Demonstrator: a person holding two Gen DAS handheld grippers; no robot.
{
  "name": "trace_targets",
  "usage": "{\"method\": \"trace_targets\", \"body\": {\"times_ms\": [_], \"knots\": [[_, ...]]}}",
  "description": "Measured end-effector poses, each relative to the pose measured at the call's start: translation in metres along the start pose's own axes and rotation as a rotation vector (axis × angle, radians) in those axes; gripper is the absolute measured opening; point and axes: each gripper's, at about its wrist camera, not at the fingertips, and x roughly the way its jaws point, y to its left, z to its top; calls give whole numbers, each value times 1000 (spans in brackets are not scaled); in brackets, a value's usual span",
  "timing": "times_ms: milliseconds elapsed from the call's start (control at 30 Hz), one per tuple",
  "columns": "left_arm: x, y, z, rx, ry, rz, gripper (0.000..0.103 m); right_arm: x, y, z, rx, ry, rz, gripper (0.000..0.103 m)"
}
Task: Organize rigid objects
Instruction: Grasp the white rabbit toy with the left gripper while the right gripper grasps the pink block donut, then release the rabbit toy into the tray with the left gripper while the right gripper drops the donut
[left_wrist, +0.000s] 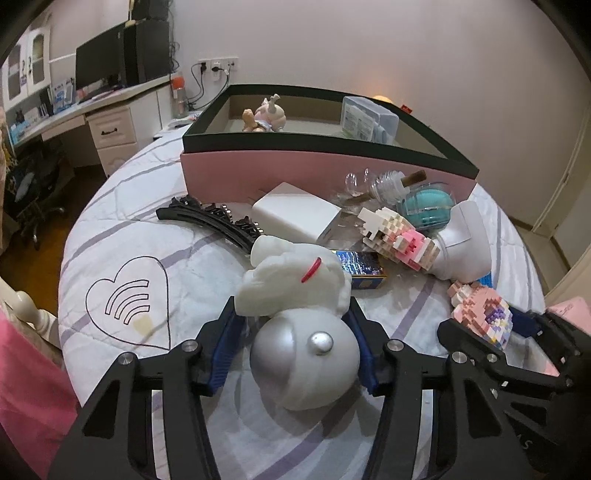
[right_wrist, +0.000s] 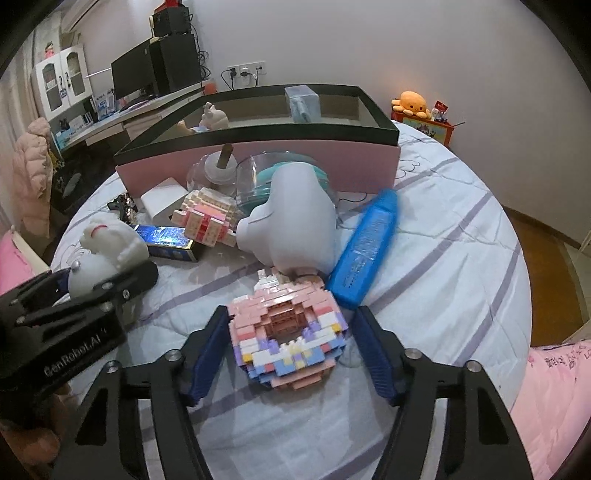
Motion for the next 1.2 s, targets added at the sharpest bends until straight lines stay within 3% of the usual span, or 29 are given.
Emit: {"method": "trace_targets", "body": {"times_ms": [400,633,800,967,1200], "knots": [[-27,4,-7,-19,-27,-4,55,-26,-6,-9,49,-5,80,58],[-53,3,8,-8,-68,-11,55,-52,-4,4,54,-44,138,58],[-66,4,46,7,-136,-4,55,-70,-2,36,38,-102,179,58],[-64,6,93,11,-196,-2,55,-74,-4,83,5,-171,167,58],[-29,5,141,8,-194,-11,55,-37,-21,145,41,-179,137,58]]}}
